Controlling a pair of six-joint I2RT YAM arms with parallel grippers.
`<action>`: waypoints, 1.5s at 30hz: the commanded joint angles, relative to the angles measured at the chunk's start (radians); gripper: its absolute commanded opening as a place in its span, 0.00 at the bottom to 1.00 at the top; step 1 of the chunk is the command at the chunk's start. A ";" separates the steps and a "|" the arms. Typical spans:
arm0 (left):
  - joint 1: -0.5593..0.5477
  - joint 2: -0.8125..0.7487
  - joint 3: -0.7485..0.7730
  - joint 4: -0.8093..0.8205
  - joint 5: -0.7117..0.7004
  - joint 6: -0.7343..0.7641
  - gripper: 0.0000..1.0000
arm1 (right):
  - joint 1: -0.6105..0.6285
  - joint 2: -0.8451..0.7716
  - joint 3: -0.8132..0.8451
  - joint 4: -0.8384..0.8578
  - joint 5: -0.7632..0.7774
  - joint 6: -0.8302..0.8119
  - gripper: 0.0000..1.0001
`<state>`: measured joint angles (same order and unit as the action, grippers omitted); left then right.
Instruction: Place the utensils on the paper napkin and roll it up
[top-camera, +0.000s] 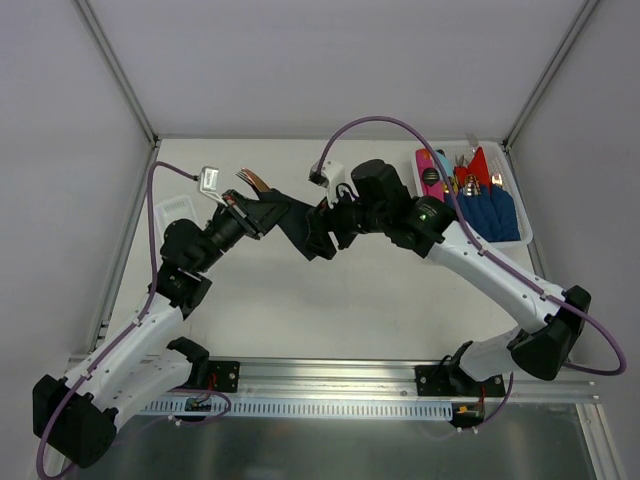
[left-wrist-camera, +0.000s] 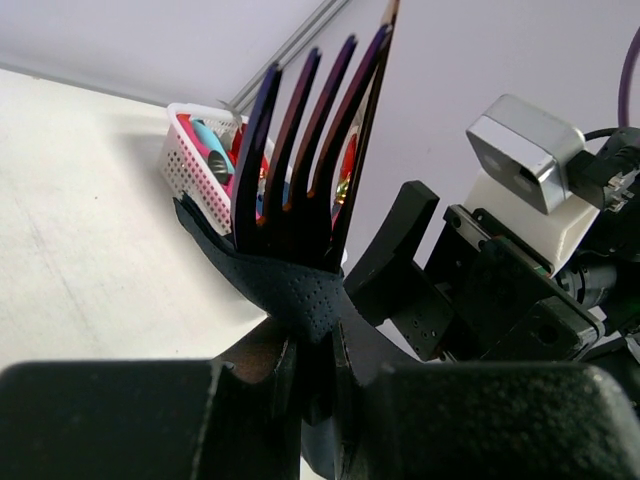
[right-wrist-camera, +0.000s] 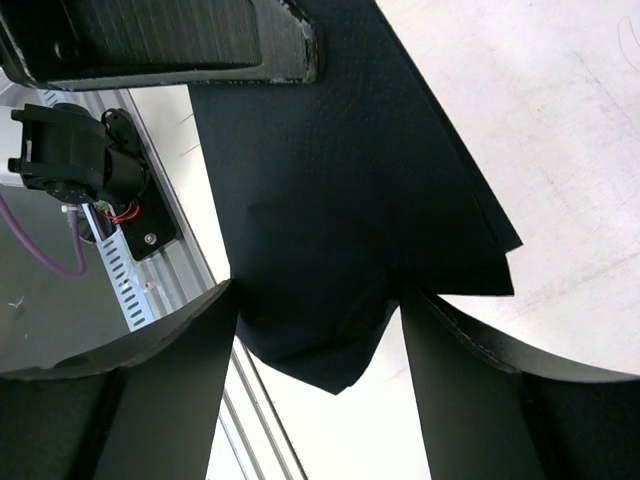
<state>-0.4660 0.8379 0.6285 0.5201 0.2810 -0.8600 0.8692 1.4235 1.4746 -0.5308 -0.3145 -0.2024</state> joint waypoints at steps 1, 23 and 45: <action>-0.003 -0.017 0.062 0.118 -0.023 -0.008 0.00 | -0.006 -0.029 -0.014 -0.017 -0.024 0.006 0.69; -0.003 0.032 0.059 0.170 0.046 -0.057 0.00 | -0.081 -0.008 0.079 0.006 -0.141 0.041 0.70; -0.003 0.056 0.085 0.189 0.067 -0.073 0.00 | -0.090 0.048 0.072 0.012 -0.147 0.009 0.71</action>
<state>-0.4652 0.9054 0.6491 0.6075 0.3321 -0.9123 0.7902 1.4960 1.5482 -0.5354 -0.4721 -0.1696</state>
